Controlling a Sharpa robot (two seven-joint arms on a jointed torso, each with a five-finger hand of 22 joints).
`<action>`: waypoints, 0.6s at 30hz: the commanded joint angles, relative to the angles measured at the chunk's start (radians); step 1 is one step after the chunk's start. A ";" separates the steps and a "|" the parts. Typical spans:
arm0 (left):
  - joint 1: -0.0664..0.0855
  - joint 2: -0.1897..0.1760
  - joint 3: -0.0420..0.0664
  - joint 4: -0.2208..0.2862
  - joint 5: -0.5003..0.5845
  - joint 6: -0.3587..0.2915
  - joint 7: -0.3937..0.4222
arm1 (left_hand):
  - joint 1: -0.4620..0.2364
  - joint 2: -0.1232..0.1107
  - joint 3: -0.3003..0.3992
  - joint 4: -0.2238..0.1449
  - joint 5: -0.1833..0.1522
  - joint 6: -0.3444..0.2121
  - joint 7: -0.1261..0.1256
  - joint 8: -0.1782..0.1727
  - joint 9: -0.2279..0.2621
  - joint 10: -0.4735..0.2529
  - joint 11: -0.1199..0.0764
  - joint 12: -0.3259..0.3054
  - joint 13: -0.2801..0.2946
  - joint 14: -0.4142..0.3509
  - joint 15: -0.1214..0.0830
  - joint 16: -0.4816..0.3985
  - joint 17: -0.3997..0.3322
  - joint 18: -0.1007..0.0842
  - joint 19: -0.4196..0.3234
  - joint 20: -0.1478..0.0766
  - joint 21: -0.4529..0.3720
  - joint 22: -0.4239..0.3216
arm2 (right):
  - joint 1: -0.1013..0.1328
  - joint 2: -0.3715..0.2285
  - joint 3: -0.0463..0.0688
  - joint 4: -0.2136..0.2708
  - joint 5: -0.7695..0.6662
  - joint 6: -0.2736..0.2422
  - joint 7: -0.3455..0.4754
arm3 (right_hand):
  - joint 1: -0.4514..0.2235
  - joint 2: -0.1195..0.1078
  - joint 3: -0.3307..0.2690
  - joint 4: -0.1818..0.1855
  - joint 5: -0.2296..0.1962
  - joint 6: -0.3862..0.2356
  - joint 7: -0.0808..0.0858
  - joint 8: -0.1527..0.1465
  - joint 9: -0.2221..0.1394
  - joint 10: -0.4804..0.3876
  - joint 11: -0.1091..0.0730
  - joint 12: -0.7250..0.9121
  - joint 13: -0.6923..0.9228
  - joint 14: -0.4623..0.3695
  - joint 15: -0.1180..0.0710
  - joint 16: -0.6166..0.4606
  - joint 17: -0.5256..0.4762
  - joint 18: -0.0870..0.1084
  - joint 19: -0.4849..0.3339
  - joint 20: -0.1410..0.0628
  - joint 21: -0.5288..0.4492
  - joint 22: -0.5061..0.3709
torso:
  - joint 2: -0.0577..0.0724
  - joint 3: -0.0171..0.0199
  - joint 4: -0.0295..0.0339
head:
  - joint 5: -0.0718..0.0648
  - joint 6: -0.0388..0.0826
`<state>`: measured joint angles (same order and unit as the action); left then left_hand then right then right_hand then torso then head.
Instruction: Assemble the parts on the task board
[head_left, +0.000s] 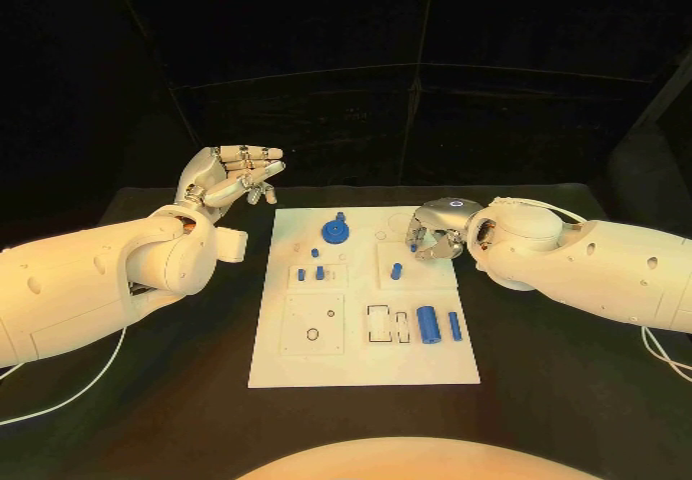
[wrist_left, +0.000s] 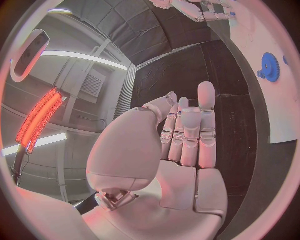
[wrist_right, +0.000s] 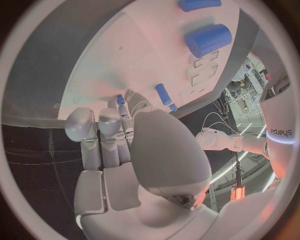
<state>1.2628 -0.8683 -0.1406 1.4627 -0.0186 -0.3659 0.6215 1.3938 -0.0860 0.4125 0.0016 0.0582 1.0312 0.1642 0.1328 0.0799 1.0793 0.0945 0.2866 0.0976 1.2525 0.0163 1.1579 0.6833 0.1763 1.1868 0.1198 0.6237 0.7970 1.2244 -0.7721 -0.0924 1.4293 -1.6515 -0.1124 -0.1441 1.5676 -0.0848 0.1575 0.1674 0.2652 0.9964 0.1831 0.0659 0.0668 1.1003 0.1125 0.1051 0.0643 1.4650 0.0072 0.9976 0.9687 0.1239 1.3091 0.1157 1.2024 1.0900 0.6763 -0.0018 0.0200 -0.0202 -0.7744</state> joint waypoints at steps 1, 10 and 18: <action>0.001 -0.001 0.001 0.001 0.011 0.014 0.009 | -0.006 0.004 -0.006 0.002 -0.001 0.003 -0.002 0.006 -0.001 0.007 -0.001 0.006 0.001 -0.004 -0.004 -0.006 -0.002 0.008 0.000 -0.005 -0.007 -0.002 | 0.001 0.005 0.000 -0.005 0.000 0.020 0.007 | 0.004 0.003 0.020 -0.003 -0.007 0.009 0.000 0.002 0.001 -0.001 -0.002 0.005 -0.001 0.037 0.007 0.023 0.016 -0.021 0.010 0.000 0.015 0.017 | 0.000 -0.0010 0.0017 | 0.001 0.001; 0.001 0.001 0.001 -0.003 0.011 0.018 0.001 | -0.005 0.004 -0.006 0.001 -0.001 0.003 -0.002 0.006 -0.001 0.006 -0.001 0.007 0.002 -0.005 -0.004 -0.006 -0.003 0.008 0.000 -0.006 -0.007 -0.002 | 0.000 0.016 0.000 -0.017 0.001 0.026 0.009 | 0.007 -0.002 0.105 -0.020 -0.036 0.025 -0.004 0.005 0.002 0.015 -0.006 0.011 0.000 0.039 0.005 0.094 0.066 -0.032 0.031 0.000 0.070 0.081 | -0.001 -0.0001 0.0006 | 0.001 -0.005; 0.001 0.002 0.001 -0.006 0.011 0.023 -0.010 | 0.006 0.002 -0.005 -0.009 -0.001 0.001 -0.001 0.007 -0.002 0.002 -0.002 0.012 0.002 -0.007 -0.005 -0.008 -0.007 0.008 0.001 -0.007 -0.010 -0.004 | 0.000 0.025 0.000 -0.024 0.002 0.047 0.004 | 0.003 -0.009 0.197 -0.054 -0.072 0.062 -0.015 0.011 0.004 0.052 -0.017 0.019 0.001 0.042 -0.002 0.154 0.108 -0.044 0.058 -0.006 0.128 0.150 | -0.001 0.0003 0.0003 | 0.000 -0.007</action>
<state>1.2630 -0.8674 -0.1406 1.4569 -0.0124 -0.3586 0.6146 1.3938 -0.0860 0.4082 -0.0028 0.0582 1.0311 0.1642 0.1365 0.0800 1.0793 0.0946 0.2964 0.0983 1.2488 0.0126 1.1540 0.6772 0.1763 1.1868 0.1198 0.6198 0.7936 1.2240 -0.7491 -0.0911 1.4048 -1.6496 -0.0913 -0.1424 1.5674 -0.0849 0.3508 0.1156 0.1961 1.0545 0.1684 0.0724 0.0689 1.1468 0.0951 0.1188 0.0641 1.4651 0.0071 1.1487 1.0758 0.0925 1.3585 0.1090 1.3277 1.2387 0.6751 -0.0017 0.0201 -0.0198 -0.7807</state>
